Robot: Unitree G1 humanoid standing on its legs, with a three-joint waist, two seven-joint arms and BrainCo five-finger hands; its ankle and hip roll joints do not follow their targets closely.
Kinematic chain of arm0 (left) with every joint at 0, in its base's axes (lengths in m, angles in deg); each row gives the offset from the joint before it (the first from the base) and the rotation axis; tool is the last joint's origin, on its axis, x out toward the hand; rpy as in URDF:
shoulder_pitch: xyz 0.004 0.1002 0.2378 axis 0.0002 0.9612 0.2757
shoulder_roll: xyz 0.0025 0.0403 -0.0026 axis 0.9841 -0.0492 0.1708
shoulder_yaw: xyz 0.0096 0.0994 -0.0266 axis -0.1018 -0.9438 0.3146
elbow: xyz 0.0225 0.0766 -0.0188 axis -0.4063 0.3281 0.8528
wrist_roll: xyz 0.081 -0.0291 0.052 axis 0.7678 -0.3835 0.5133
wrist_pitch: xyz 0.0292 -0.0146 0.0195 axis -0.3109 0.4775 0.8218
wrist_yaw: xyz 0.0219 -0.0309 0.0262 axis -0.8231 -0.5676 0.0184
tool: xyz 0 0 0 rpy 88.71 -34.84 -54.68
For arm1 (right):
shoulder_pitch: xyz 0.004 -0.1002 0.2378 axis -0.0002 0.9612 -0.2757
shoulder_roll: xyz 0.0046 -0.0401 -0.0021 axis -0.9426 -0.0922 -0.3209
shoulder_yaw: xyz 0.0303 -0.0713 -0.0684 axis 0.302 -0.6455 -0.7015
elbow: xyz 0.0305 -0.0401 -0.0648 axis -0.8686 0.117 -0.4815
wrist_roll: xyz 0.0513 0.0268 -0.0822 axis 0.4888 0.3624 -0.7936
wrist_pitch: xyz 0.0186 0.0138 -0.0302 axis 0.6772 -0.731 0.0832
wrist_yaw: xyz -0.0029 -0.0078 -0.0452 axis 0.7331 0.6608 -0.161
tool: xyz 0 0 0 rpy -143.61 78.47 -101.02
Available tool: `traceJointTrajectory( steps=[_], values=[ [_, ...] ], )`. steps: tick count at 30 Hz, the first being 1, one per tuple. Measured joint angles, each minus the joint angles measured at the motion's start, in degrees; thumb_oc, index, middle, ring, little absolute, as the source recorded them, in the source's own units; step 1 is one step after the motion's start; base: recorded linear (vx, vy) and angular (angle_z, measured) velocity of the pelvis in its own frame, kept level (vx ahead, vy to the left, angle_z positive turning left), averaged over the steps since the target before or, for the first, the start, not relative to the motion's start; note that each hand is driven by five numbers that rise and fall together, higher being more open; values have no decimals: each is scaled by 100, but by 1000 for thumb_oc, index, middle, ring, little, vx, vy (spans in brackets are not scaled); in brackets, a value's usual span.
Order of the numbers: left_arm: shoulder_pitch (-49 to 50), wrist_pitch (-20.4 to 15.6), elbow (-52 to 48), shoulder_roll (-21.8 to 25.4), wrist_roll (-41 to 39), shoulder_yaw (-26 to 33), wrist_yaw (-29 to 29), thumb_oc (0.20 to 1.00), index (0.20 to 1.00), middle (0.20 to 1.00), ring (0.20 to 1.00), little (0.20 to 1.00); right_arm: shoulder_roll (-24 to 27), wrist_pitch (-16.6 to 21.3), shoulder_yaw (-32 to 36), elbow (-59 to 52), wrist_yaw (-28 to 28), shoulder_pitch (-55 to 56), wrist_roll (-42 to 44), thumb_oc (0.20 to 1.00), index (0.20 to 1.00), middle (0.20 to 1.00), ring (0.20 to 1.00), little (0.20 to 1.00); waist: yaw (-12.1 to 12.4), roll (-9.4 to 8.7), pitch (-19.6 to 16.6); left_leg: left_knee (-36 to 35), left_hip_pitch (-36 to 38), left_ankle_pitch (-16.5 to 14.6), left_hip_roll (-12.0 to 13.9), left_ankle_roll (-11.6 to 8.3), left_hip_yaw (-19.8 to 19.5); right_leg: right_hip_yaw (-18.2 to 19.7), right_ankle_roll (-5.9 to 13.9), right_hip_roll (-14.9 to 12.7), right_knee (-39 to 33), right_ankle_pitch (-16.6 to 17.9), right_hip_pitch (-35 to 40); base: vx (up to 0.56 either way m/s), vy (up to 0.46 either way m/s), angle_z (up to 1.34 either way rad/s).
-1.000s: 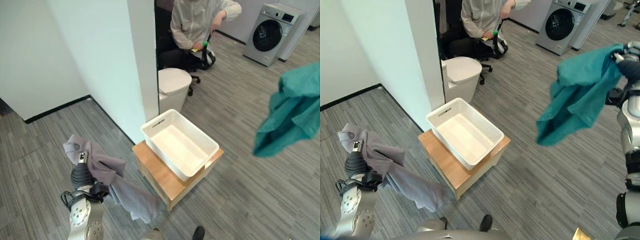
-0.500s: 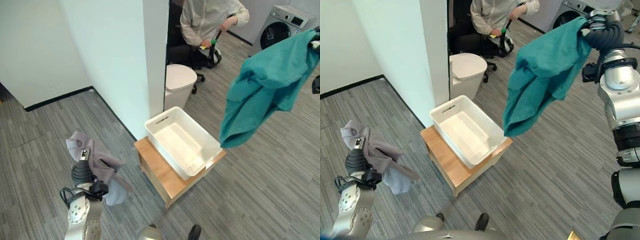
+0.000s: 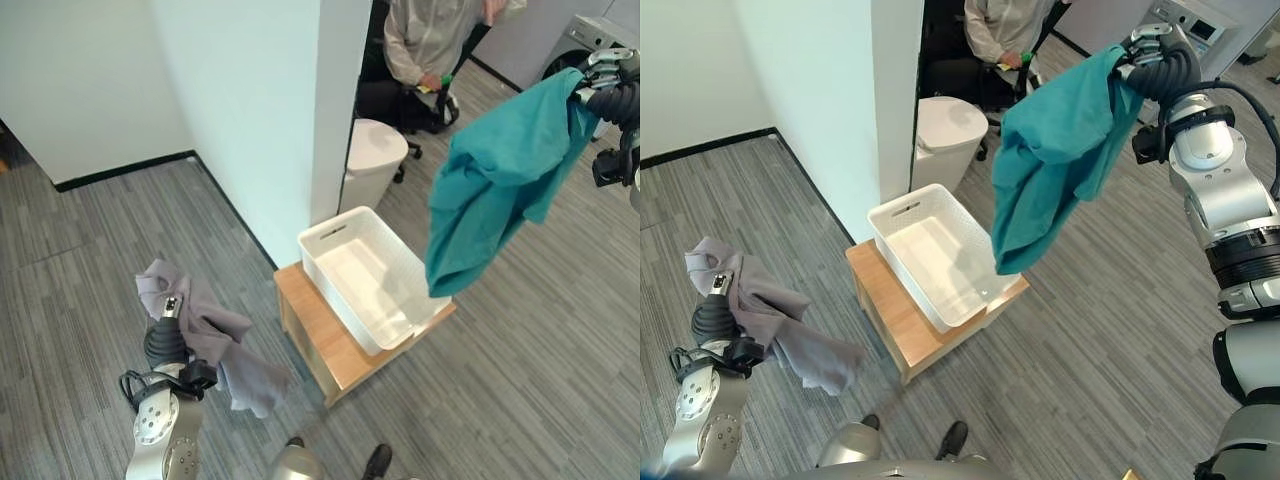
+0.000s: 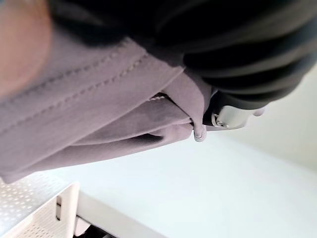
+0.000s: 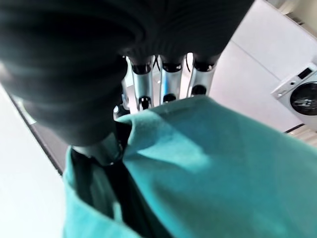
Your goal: Pick up bed clothes into laundry basket.
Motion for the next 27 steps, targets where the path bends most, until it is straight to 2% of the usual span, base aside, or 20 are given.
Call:
traceJointTrajectory(
  steps=[5,12,22,25,27],
  values=[
    [-56,44,207,27,0,-41,-45,200,200,200,200,200,-67,1,-8,-13,1,-116,-1,200,200,200,200,200,40,-179,89,5,-21,1,9,-5,-6,-15,5,-39,-2,-4,-11,-1,-1,1],
    [-176,43,209,78,0,-55,-45,200,200,200,200,200,-331,3,-85,-32,-1,-170,0,200,200,200,200,200,164,-217,101,92,-214,1,-34,-7,-128,-125,4,-39,0,-2,-111,-16,-5,9],
    [-172,44,216,207,-1,-54,-35,200,200,200,200,200,-1261,-25,-172,-36,18,-159,-84,200,200,200,200,200,328,-290,385,193,-439,-16,-30,-34,-170,-178,-12,-49,-1,10,-257,-14,-3,3],
    [-182,43,216,207,0,-54,-28,200,200,200,200,200,-1467,-48,-161,1,-10,-133,-196,200,200,200,200,200,453,-277,417,236,-580,-13,-38,-51,-241,-207,-21,-19,0,17,-363,-35,6,7],
    [-171,44,216,206,-1,-57,-9,200,200,200,200,200,-1893,-48,2,268,-38,-66,-224,200,200,200,200,200,487,-267,428,245,-619,-14,-36,-53,-252,-213,-22,-18,-1,17,-395,-16,7,2]
  ],
)
